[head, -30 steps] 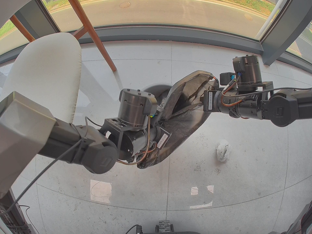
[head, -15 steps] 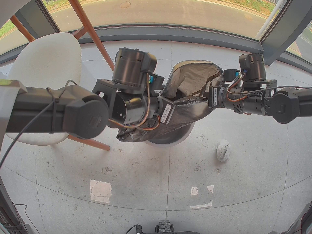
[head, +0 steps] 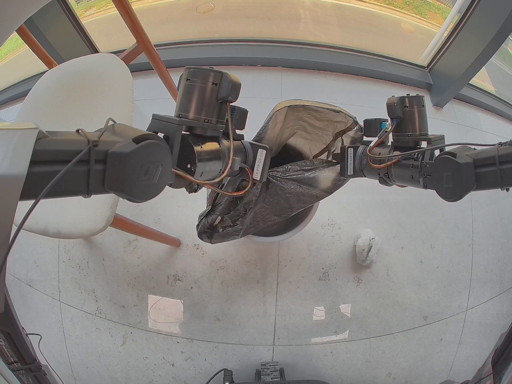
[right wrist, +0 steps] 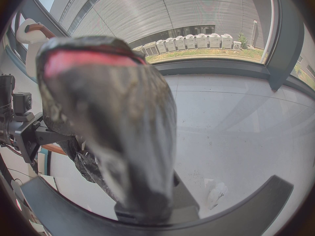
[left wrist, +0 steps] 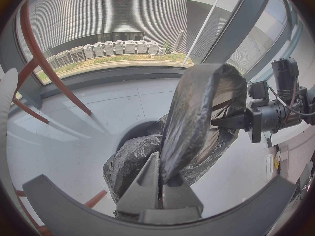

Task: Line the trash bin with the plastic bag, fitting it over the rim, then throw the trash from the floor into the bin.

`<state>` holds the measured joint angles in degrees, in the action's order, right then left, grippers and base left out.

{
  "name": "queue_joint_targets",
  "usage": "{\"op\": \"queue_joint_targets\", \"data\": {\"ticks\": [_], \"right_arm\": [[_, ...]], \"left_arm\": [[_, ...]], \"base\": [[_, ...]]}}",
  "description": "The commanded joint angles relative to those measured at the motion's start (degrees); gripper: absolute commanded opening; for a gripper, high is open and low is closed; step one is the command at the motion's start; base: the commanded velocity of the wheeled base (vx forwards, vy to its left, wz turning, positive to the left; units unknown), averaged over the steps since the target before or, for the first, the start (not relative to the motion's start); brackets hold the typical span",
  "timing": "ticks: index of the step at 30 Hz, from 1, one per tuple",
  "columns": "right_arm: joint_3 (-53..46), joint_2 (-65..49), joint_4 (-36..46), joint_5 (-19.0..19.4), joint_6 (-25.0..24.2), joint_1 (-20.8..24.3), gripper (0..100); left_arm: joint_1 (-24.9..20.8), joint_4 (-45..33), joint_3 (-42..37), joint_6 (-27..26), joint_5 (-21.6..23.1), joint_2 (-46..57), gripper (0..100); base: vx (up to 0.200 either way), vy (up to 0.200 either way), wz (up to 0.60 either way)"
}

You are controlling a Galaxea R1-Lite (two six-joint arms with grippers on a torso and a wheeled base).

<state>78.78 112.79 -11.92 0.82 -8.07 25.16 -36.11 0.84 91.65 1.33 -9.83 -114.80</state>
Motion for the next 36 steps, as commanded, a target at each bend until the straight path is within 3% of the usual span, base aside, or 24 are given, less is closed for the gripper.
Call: {"op": "queue_joint_targets", "data": {"ticks": [1, 4, 5, 14, 23, 34, 36], "right_arm": [[2.52, 3.58, 0.15, 1.29, 0.16, -0.46, 0], [2.87, 4.46, 0.23, 2.08, 0.34, -1.08, 0], [2.79, 4.63, 0.50, 2.52, 0.86, -1.26, 100], [0.24, 4.63, 0.94, 6.48, 3.15, -4.86, 100], [-4.60, 4.11, -0.03, 6.65, 4.47, -5.30, 100], [-9.17, -6.09, 0.85, 6.83, 3.76, -4.95, 100], [-13.03, -9.08, 0.67, 6.83, 3.50, -1.69, 100]], "left_arm": [[0.25, 0.04, 0.46, 0.08, -0.02, -1.66, 0], [0.34, -0.05, 1.08, 0.08, -0.02, -1.74, 0], [0.34, -0.23, 1.34, 0.08, -0.02, -2.01, 0], [0.25, -5.06, 3.36, 2.54, 0.07, -1.92, 0], [-1.24, -9.89, 3.45, 6.85, 1.39, -2.45, 0], [5.96, -9.19, 13.64, 6.23, 1.04, -8.60, 0], [6.75, -9.19, 17.60, 5.09, 0.86, -10.88, 0]], "base": [[0.000, 0.000, 0.00], [0.000, 0.000, 0.00], [0.000, 0.000, 0.00], [0.000, 0.000, 0.00], [0.000, 0.000, 0.00], [0.000, 0.000, 0.00], [0.000, 0.000, 0.00]]}}
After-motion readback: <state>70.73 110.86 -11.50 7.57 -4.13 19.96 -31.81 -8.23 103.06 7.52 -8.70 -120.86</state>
